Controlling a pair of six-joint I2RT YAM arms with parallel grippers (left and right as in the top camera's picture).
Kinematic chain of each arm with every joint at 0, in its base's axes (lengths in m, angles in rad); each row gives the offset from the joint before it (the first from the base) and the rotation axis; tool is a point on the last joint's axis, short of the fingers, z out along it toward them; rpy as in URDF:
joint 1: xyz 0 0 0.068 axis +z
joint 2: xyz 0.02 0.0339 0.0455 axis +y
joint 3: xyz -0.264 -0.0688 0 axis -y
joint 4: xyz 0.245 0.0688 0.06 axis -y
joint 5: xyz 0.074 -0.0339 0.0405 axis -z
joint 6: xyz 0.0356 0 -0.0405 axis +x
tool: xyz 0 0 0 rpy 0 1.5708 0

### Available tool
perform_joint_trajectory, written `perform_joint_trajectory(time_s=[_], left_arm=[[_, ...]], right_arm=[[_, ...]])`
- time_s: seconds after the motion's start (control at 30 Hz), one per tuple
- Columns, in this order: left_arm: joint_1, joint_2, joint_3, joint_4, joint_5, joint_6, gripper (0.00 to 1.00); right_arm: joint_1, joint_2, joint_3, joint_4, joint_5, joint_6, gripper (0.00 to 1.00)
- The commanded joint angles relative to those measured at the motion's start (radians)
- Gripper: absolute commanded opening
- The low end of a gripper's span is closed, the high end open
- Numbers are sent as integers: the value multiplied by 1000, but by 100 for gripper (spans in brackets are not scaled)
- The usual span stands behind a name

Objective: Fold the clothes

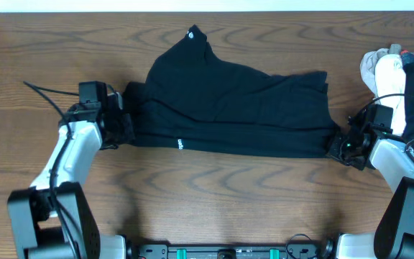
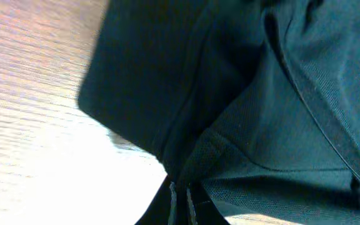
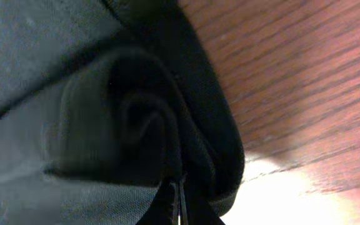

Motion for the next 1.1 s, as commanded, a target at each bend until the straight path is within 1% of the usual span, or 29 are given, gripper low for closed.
perform_joint_trajectory(time_s=[0.0, 0.03, 0.07, 0.1, 0.13, 0.17, 0.2, 0.3, 0.43, 0.47, 0.57, 0.63, 0.7, 0.73, 0.83, 0.9, 0.97, 1.07], left_arm=[[18, -24, 19, -5, -26, -3, 6], [18, -24, 19, -6, -25, -1, 6], [18, -24, 19, -6, -25, -1, 7], [18, -26, 19, -9, -25, -1, 16], [18, -26, 21, -11, -25, -1, 36], [18, -29, 23, -18, -25, -2, 49], [18, -31, 26, -26, -25, -2, 52], [18, -43, 42, -54, -25, -2, 54], [17, -72, 65, -90, -4, -2, 52], [17, -80, 66, -92, 19, -2, 47], [8, -94, 66, -103, 98, -1, 28], [-4, -93, 65, -110, 117, 6, 22], [-29, -93, 64, -116, 164, 49, 14], [-50, -93, 64, -117, 185, 61, 12], [-116, -93, 64, -123, 187, 101, 11], [-172, -92, 61, -127, 186, 151, 12], [-232, -82, 58, -127, 185, 195, 11], [-306, -56, 56, -122, 185, 247, 12]], right_arm=[[-11, 35, -30, 6, 140, 22, 9], [-11, 35, -24, 6, 139, 22, 17], [-11, 35, -16, 3, 139, 22, 21], [-11, 33, -6, -3, 129, 22, 24], [-11, 32, 5, -11, 109, 20, 25], [-11, 31, 18, -20, 69, 9, 27], [-11, 31, 34, -26, 18, -11, 31], [-10, 31, 74, -44, -147, -24, 38], [-10, 29, 120, -98, -282, -24, 39], [-10, 29, 126, -109, -303, -26, 39], [-7, 29, 131, -132, -386, -57, 35], [-4, 29, 131, -142, -418, -69, 29], [4, 29, 131, -152, -430, -95, 28], [5, 29, 131, -163, -393, -84, 27], [2, 29, 131, -184, -219, 34, 36], [-5, 28, 131, -164, -249, 6, 38], [-16, 26, 133, -125, -425, -141, 41], [-29, 26, 148, -105, -680, -300, 41]])
